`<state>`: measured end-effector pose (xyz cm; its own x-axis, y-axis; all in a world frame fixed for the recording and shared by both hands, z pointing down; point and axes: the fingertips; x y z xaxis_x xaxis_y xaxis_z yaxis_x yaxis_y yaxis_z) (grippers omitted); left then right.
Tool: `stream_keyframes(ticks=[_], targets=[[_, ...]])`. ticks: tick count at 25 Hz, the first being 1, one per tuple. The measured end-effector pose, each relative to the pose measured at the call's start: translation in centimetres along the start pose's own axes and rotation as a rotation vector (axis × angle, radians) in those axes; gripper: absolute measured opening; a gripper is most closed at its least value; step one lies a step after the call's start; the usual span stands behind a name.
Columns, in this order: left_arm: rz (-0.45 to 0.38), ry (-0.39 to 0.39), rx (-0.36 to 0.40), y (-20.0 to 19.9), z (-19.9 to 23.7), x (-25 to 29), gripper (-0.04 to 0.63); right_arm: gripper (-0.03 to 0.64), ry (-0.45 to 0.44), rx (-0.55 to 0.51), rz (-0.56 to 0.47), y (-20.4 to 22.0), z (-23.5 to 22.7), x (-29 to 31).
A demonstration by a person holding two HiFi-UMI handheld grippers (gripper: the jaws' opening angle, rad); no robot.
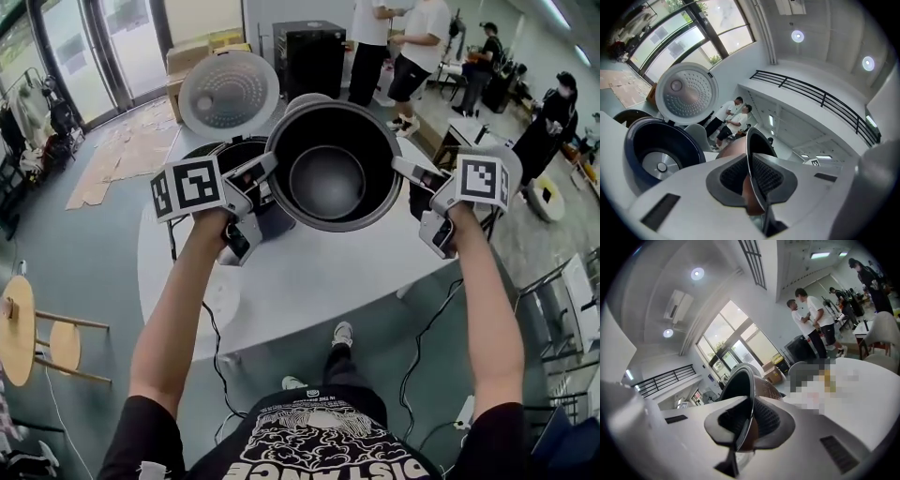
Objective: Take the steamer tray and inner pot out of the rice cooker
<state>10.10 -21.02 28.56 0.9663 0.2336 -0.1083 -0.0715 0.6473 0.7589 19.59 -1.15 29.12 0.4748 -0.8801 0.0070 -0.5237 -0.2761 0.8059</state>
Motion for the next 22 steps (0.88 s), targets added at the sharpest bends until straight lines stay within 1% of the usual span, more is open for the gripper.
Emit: stream_keyframes(ticks=[2,5,8,10,12,14,17,22], targets=[[0.039,0.006,-0.015,0.0,0.2,1.4,0.041,0.051,0.041,0.025,-0.003,-0.5,-0.7,-0.1],[0.091,0.005,-0.034,1.4,1.9,3.7,0.04,0.051,0.1,0.053,0.002,0.0,-3.3,0.2],[0.141,-0.01,-0.035,2.9,2.9,5.0,0.043,0.05,0.158,0.081,0.018,0.6,-5.6,0.3],[0.17,-0.027,-0.037,3.5,3.1,5.2,0.046,0.051,0.181,0.124,0.03,1.1,-6.1,0.3],[0.193,-0.049,-0.043,4.0,3.4,5.3,0.047,0.051,0.192,0.157,0.048,1.5,-6.5,0.4],[0.217,-0.08,-0.045,5.3,4.2,5.4,0.048,0.051,0.203,0.153,0.078,2.3,-7.7,0.4],[0.257,-0.129,-0.044,8.7,5.7,5.7,0.051,0.051,0.232,0.213,0.107,4.3,-10.2,0.0],[0.295,-0.212,-0.065,13.6,7.6,6.5,0.052,0.051,0.257,0.25,0.171,6.9,-14.9,-0.5]])
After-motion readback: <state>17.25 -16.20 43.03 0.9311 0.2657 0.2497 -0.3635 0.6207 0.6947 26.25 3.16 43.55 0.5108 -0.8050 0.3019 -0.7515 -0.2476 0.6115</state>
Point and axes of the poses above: the fingertips, and each gripper's own axes: x forward along the fingers, z to its left, y out of its underside, and after that the axes turned 15 degrees about -z, right-handed
